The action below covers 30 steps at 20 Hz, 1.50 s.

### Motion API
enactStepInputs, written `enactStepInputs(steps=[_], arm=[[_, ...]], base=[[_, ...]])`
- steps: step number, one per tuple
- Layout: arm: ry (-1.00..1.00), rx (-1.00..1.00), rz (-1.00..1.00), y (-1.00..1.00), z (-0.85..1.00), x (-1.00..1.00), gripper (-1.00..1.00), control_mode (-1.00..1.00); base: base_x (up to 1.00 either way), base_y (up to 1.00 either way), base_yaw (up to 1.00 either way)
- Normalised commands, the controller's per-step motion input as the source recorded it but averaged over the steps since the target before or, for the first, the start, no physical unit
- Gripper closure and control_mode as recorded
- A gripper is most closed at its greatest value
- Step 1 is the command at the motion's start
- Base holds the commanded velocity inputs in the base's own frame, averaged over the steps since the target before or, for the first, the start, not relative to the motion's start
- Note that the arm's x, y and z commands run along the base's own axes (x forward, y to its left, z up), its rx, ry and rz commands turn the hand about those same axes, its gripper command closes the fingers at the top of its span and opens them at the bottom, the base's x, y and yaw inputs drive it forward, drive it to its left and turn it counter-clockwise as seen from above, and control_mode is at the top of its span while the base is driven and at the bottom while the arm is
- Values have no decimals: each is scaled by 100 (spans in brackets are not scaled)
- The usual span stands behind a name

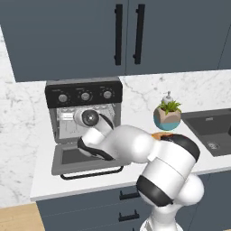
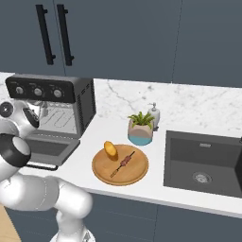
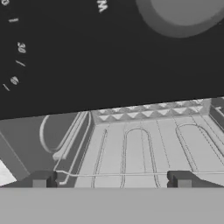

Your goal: Pick up the kebab skewer and baguette bread, and place them inside the toaster oven. Close the toaster oven door and start by setting the timer.

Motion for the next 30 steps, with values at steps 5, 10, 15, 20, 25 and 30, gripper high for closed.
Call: enactStepInputs(steps=[5, 10, 15, 20, 25, 30], arm=[[0, 0, 0, 0, -23, 41, -100, -100], [0, 0, 0, 0, -33, 17, -100, -100], [0, 0, 0, 0, -17, 4, -100, -100], [0, 0, 0, 0, 0, 4, -100, -100], [1, 0, 0, -2, 0, 20, -100, -100], [0, 0, 0, -5, -13, 13, -100, -100]], base=[[0, 0, 0], [0, 0, 0], [0, 0, 0], [0, 0, 0], [0, 0, 0], [0, 0, 0]])
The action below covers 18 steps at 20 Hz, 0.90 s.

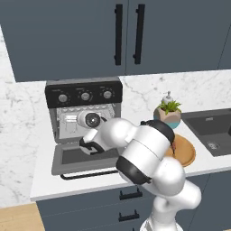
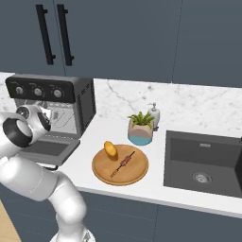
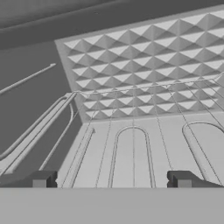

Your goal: Pick up the kebab skewer and baguette bread, and place them inside the toaster oven. Close the toaster oven door and start by setting the timer.

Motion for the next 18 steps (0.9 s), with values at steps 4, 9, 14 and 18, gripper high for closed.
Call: enactStepInputs(steps=[4, 9, 14, 18], arm=[[-2, 0, 1, -6, -22, 12, -100, -100], [-2, 0, 0, -4, -13, 22, -100, -100], [0, 0, 0, -2, -27, 4, -100, -100], [9, 0, 0, 0, -42, -9, -100, -100]], base=[[0, 0, 0], [0, 0, 0], [0, 0, 0], [0, 0, 0]])
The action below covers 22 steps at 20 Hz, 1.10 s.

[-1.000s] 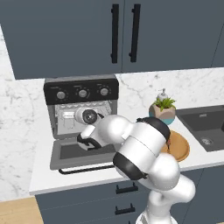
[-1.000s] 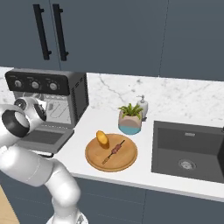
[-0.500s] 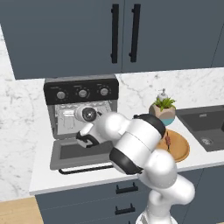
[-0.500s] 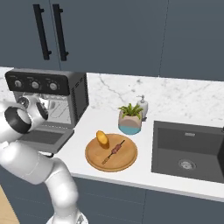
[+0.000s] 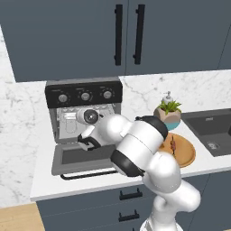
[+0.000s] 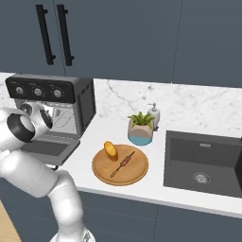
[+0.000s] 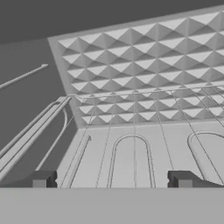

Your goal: Pick up the kebab skewer and baguette bread, and place them inside the toaster oven. Close the toaster oven door and start by setting the timer.

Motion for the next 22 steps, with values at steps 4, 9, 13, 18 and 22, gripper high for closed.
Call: enactStepInputs(steps=[4, 9, 13, 18, 22], arm=[[11, 0, 0, 0, -55, -54, -100, -100], [12, 0, 0, 0, -67, -93, -100, -100], [14, 0, 0, 0, -66, -95, -100, -100], [16, 0, 0, 6, -68, -92, -100, -100], [17, 0, -1, 9, -72, -94, -100, -100]], base=[[0, 0, 0], [0, 0, 0], [0, 0, 0], [0, 0, 0], [0, 0, 0]])
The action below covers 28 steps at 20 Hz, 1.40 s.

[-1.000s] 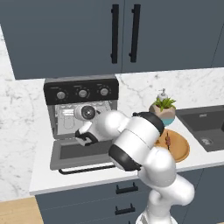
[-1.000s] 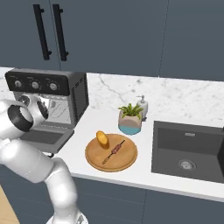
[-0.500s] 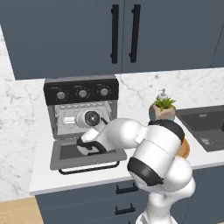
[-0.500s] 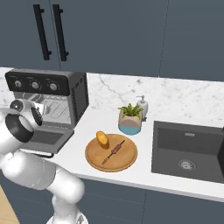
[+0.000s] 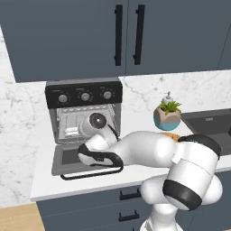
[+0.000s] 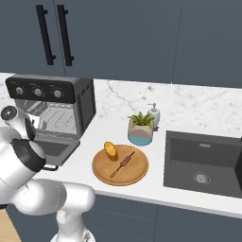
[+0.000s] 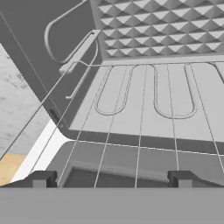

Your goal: Pick up the kebab skewer and baguette bread, and place them inside the toaster oven. Close the toaster oven door and start by setting the timer.

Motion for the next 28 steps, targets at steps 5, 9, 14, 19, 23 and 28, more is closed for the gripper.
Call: enactStepInputs(steps=[5, 9, 14, 19, 23, 28], arm=[[19, 0, 0, 9, -59, -82, -100, -100], [12, 0, 0, 0, -3, -32, -100, -100], [10, 0, 0, 0, 15, -33, -100, -100], [7, 0, -1, 0, 18, -50, -100, -100], [4, 0, -4, -4, 44, -49, -100, -100], [5, 0, -4, -33, 71, -34, -100, -100]], base=[[0, 0, 0], [0, 0, 0], [0, 0, 0], [0, 0, 0], [0, 0, 0], [0, 0, 0]])
